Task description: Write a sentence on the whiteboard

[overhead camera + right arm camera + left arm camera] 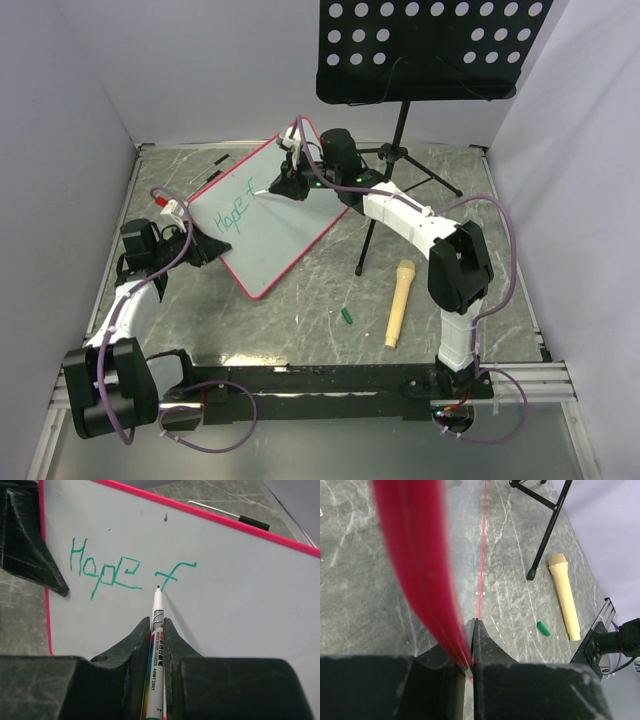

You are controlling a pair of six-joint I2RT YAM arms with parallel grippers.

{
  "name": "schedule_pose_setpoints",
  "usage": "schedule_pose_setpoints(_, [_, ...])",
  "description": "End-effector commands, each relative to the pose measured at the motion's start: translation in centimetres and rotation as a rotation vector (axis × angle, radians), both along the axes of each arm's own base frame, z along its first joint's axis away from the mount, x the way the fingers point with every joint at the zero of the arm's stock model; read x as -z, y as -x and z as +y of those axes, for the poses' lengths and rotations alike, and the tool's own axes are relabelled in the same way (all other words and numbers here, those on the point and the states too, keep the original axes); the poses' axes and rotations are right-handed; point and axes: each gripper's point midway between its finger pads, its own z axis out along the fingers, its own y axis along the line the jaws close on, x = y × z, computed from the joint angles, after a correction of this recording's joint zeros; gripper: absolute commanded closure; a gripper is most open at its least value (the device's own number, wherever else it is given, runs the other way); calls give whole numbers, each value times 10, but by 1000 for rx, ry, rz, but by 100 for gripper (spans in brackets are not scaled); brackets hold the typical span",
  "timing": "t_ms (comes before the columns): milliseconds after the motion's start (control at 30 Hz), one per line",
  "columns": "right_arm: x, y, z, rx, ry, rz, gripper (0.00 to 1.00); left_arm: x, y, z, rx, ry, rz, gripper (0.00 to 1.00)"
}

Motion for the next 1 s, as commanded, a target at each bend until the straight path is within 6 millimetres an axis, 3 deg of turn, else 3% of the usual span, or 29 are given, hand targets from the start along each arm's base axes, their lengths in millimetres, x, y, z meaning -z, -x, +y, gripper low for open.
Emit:
schedule_pose_setpoints(0, [-31,-20,1,33,-46,-95,100,-18,-12,4,8,-58,-105,99])
schedule_pose_setpoints(233, [-34,-24,-1,46,-49,-100,100,-19,-13,4,8,-58,-106,99])
schedule_pose_setpoints(567, [-19,-33,2,57,-23,-67,100,-19,-12,3,10,-59,-108,99])
schedule_pose_setpoints(967, [-12,-23,-1,41,-16,-61,100,-18,-12,4,7,-59,-105,99])
